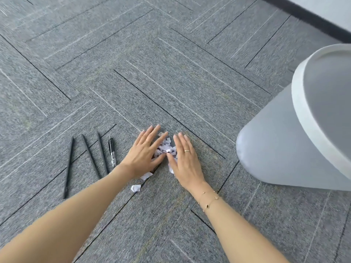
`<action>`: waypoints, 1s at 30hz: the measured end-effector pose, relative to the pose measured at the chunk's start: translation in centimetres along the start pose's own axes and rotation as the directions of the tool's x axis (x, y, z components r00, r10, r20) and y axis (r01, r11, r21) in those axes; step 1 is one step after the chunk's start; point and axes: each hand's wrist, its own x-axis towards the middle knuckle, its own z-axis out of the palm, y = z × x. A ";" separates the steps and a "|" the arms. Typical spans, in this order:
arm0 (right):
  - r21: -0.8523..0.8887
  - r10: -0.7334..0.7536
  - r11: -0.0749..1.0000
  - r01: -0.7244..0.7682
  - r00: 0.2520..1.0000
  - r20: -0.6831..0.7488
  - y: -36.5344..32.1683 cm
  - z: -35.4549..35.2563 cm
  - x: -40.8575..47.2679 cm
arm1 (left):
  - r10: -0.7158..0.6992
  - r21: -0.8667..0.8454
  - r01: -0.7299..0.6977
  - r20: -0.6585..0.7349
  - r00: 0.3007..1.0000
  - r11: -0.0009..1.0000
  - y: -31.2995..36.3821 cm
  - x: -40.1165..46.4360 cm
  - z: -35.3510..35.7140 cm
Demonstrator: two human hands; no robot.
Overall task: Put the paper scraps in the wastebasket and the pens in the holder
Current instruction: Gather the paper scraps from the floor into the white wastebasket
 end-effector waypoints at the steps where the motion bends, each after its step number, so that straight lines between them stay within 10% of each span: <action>1: 0.001 0.009 1.000 -0.009 1.000 -0.020 0.1 0.2 -0.1 | 0.026 0.014 -0.026 -0.006 1.000 1.000 -0.2 0.0 0.0; 17: -0.070 -0.105 0.992 0.101 0.993 -0.059 0.6 1.3 -3.5 | 0.156 -0.261 -0.160 -0.037 0.987 0.952 0.3 -5.0 0.2; 22: -0.029 -0.096 0.995 0.093 0.989 -0.110 0.5 1.6 -3.0 | 0.114 -0.073 -0.109 0.067 0.991 0.991 0.3 -7.4 1.2; 30: 0.022 -0.166 0.985 0.171 0.974 -0.152 0.5 1.0 -0.4 | 0.036 -0.006 -0.037 -0.144 0.989 0.999 0.2 -3.1 0.9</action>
